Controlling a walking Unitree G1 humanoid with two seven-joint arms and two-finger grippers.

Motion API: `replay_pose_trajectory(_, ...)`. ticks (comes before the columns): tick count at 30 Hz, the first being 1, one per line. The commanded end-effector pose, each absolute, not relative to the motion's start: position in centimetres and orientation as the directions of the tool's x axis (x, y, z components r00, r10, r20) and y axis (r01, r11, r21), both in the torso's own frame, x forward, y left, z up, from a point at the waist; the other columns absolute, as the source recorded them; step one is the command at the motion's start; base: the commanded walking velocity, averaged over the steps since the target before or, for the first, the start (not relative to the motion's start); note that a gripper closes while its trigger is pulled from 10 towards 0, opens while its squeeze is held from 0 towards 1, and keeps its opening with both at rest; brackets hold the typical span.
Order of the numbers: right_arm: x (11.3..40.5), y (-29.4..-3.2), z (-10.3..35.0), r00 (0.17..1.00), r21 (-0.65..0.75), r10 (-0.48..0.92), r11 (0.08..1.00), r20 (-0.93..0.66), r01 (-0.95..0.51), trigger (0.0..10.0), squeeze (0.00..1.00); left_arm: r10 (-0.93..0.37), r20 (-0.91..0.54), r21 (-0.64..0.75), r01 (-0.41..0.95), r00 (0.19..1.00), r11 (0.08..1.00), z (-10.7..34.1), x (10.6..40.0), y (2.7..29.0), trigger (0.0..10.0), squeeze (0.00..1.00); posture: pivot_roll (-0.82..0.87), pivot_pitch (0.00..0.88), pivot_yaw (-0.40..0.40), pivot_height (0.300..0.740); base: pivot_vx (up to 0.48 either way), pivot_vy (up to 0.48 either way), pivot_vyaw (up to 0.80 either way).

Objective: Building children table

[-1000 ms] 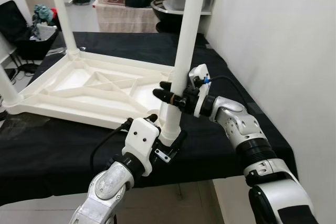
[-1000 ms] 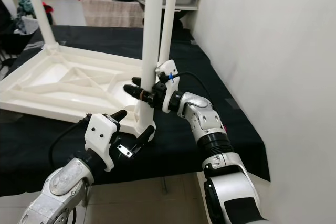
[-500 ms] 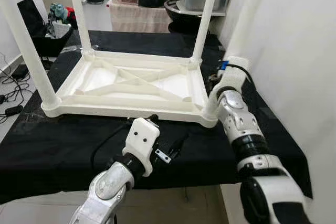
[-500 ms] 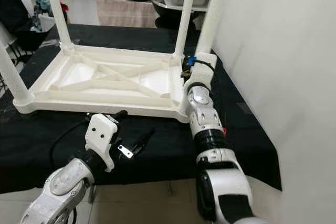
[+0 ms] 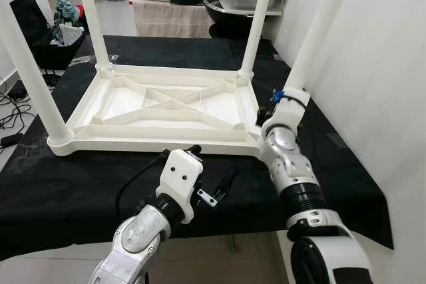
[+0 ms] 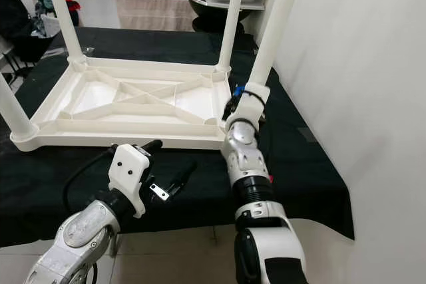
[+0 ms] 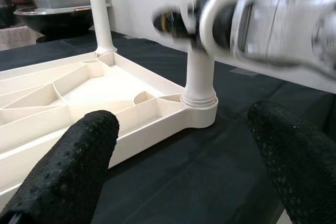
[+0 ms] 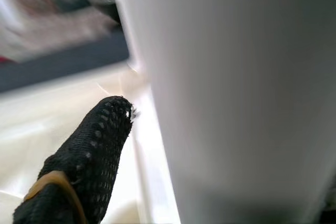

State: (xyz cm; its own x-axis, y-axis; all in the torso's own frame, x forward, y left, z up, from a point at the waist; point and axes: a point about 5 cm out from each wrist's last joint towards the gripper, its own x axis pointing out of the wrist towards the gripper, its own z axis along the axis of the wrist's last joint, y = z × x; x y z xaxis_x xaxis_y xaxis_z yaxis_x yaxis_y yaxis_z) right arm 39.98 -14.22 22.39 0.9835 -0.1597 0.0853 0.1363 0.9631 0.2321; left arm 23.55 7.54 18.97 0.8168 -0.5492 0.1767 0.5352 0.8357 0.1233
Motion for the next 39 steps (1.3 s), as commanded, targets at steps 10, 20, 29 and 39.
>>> replay_pose_trajectory(10, 37.2, -12.7, 24.6, 0.583, 0.158, 0.779, 0.561, 0.23, -0.813, 10.0, 0.0, -0.549, 0.18, 0.131, 0.534, 0.816, 0.836, 18.9, 23.5, 7.5, 10.0, 0.0, 0.11, 0.071, -0.096, 0.74, 0.0, 0.0, 0.0)
replay_pose_trajectory(20, 34.9, -10.8, 21.8, 0.187, 0.078, 0.977, 0.18, 0.099, -0.981, 10.0, 0.0, -0.553, 0.18, 0.131, 0.538, 0.813, 0.833, 18.9, 23.4, 7.4, 10.0, 0.0, 0.12, 0.064, -0.102, 0.74, 0.0, 0.0, 0.0)
replay_pose_trajectory(29, 36.1, -8.7, 21.9, 0.274, 0.058, 0.957, 0.27, 0.093, -0.961, 0.0, 0.0, -0.553, 0.178, 0.133, 0.537, 0.814, 0.833, 18.8, 23.3, 7.5, 10.0, 0.0, 0.12, 0.062, -0.103, 0.74, 0.0, 0.0, 0.0)
replay_pose_trajectory(39, 39.8, -11.0, 22.7, 0.784, 0.09, 0.615, 0.779, 0.081, -0.62, 0.0, 0.0, -0.556, 0.18, 0.131, 0.54, 0.811, 0.831, 18.8, 23.4, 7.4, 10.0, 0.0, 0.11, 0.07, -0.098, 0.74, 0.0, 0.0, 0.0)
